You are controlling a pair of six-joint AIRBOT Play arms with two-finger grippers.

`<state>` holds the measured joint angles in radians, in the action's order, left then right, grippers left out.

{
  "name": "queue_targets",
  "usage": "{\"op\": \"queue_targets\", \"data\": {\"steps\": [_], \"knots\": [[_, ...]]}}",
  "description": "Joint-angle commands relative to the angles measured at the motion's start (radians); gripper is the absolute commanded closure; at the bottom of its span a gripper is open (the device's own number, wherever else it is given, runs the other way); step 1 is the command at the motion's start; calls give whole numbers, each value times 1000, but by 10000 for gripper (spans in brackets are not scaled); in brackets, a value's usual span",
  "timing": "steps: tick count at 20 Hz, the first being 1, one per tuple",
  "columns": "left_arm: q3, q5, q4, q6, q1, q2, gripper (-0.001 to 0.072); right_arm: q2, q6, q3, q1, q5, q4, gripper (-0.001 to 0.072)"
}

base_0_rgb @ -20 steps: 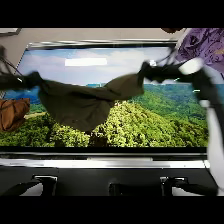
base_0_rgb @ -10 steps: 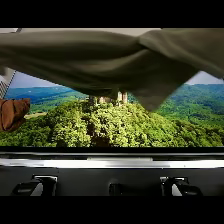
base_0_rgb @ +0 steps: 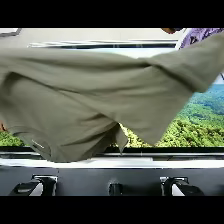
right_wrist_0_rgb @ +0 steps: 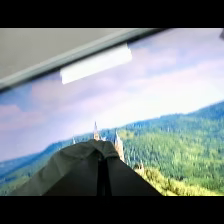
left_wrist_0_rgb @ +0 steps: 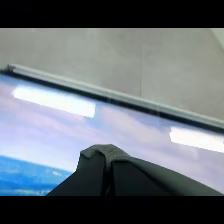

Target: Fold the clothes and pants, and hang the long-sleeved shirts on hangers.

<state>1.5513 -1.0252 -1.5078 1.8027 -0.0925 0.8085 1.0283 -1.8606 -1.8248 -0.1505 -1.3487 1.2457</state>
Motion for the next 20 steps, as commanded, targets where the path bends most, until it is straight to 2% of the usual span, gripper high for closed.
{"op": "queue_targets", "data": {"steps": [1, 4, 7, 10, 13, 15, 16, 17, 20], "knots": [[-23, -15, 61, -6, 3, 260, 693, 292, -18, -1, 79, -100, -22, 682], [-23, -16, 61, -6, 28, 539, 693, 587, -27, -1, 155, -32, 3, 682], [-23, -39, 66, -6, 65, 766, 693, 819, -120, -1, 168, 103, -39, 682], [-23, -48, 66, -2, 103, 901, 693, 932, -185, -1, 164, 235, -81, 682], [-23, -48, 65, -3, 126, 944, 692, 957, -220, -2, 164, 323, -93, 664], [-23, -47, 65, -3, 127, 944, 693, 949, -219, -2, 158, 321, -95, 464], [-23, -48, 64, -3, 127, 942, 692, 939, -219, -2, 146, 290, -98, 392], [-22, -50, 65, -3, 125, 941, 692, 922, -202, -2, 126, 251, -101, 359], [-18, -71, 65, -3, 125, 936, 692, 841, -51, -2, 22, 114, -127, 220]]}}
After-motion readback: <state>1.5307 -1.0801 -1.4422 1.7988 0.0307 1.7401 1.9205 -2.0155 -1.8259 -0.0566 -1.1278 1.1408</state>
